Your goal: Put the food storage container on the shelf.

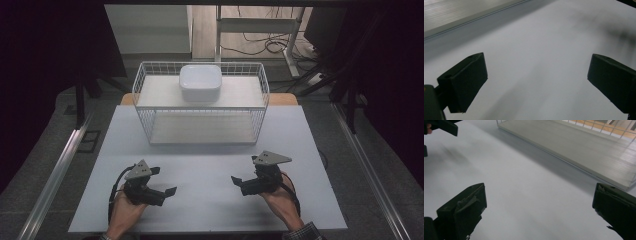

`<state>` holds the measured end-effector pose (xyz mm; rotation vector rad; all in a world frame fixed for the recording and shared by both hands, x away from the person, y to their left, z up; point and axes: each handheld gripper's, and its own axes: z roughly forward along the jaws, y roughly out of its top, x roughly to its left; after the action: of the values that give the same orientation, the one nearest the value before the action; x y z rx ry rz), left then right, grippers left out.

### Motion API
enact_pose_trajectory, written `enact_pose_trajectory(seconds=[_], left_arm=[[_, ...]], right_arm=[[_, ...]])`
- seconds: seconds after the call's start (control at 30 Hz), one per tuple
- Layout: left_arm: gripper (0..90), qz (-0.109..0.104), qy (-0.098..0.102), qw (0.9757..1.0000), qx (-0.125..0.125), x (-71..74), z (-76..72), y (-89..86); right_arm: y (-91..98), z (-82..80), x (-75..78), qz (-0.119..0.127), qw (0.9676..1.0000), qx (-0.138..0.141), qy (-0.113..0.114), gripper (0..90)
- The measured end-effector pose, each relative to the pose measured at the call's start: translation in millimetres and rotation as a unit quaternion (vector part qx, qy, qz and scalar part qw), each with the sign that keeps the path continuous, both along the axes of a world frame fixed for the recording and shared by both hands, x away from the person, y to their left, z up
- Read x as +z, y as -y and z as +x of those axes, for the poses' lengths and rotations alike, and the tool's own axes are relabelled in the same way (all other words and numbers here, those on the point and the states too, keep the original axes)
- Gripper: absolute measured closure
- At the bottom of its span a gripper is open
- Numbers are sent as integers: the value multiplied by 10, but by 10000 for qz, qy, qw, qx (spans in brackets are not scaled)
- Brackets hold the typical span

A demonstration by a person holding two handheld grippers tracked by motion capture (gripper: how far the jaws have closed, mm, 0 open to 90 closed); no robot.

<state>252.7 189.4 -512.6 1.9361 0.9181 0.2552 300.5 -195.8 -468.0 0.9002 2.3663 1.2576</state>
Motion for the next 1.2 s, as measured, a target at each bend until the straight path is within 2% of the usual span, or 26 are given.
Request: enact_pose_trajectory(seconds=[0.33,0.77,1.2], left_arm=[[26,105,32,9996,275,-29,-139,-190],[31,209,54,9979,605,-65,-317,-470],[34,232,-35,9955,920,-133,-465,-740]], right_arm=[[227,-91,-20,-4,9996,-273,114,0],[516,-198,-78,7,9980,-624,91,0],[900,-343,-166,-130,9928,-1195,-10,0]])
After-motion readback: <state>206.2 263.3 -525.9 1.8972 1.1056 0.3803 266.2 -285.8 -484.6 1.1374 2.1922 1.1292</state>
